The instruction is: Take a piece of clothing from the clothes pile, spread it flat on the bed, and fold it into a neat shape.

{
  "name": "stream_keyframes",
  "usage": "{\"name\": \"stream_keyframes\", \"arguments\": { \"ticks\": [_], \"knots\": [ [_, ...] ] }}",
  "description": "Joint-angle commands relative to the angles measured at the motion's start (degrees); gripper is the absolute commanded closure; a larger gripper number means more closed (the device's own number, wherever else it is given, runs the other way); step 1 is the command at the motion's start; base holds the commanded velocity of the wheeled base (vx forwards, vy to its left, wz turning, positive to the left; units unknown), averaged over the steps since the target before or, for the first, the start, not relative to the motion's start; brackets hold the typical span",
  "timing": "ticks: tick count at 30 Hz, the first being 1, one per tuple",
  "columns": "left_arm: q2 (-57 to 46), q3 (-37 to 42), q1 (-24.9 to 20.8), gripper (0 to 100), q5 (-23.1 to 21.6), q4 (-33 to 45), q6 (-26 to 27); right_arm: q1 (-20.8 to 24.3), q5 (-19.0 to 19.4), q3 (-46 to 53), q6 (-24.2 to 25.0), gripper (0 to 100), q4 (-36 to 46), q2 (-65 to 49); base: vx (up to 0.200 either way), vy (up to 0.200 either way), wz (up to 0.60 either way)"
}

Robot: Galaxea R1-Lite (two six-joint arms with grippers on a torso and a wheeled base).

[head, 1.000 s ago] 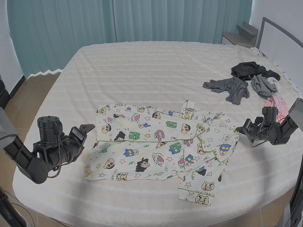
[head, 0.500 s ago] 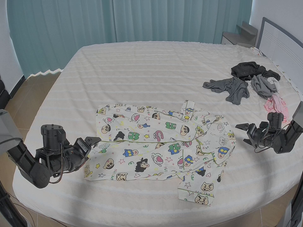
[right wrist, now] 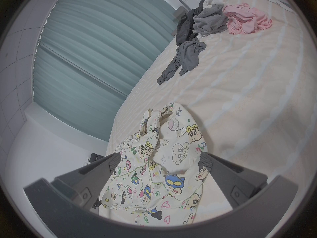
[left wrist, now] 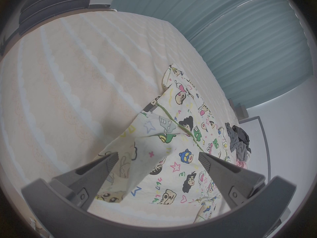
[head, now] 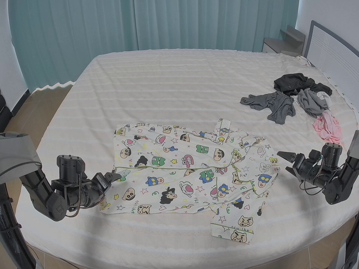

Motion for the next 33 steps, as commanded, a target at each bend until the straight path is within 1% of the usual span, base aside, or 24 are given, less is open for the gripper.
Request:
{"name": "stream_keyframes", "arguments": {
  "ticks": [1, 9, 10, 11, 12, 16, 21, 25, 33],
  "knots": [
    [2.5, -0.6, 0.6, 0, 0.0, 0.0, 0.1, 0.3, 0.1, 0.8, 0.1, 0, 0.0, -0.5, 0.000, 0.000, 0.00],
    [3.3, -2.3, 0.6, 0, -0.2, 0.1, 0.0, 0.3, 0.1, 1.0, 0.1, 0, -0.1, -0.6, 0.000, 0.000, 0.00],
    [4.7, -4.3, 0.6, 0, -0.2, 0.1, -0.2, 0.3, 0.1, 1.1, 0.2, 0, -0.1, -0.7, 0.000, 0.000, 0.00],
    [5.0, -4.6, 0.6, 0, -0.2, 0.1, -0.2, 0.3, 0.1, 1.1, 0.3, 0, -0.1, -0.8, 0.000, 0.000, 0.00],
    [6.3, -5.9, 0.6, 100, 0.1, 0.2, -0.2, 0.3, 0.1, 1.1, 1.3, 0, -0.2, -0.9, 0.000, 0.000, 0.00],
    [6.9, -7.5, 1.0, 100, 0.3, 0.3, -0.2, 0.3, 0.1, 1.2, 2.4, 0, -0.2, -1.0, 0.000, 0.000, 0.00],
    [3.7, -7.6, 2.5, 100, 0.9, 1.5, 0.3, 0.3, 0.2, 2.1, 2.4, 0, -1.2, -1.0, 0.000, 0.000, 0.00],
    [0.7, -8.1, 3.2, 100, 0.9, 3.7, 3.0, 0.5, 0.3, 3.1, 2.4, 0, -3.4, -0.9, 0.000, 0.000, 0.00],
    [1.3, -10.3, 3.6, 100, 1.2, 3.7, 8.4, 0.7, 0.9, 3.7, 2.4, 0, -4.0, -1.0, 0.000, 0.000, 0.00]
  ]
}}
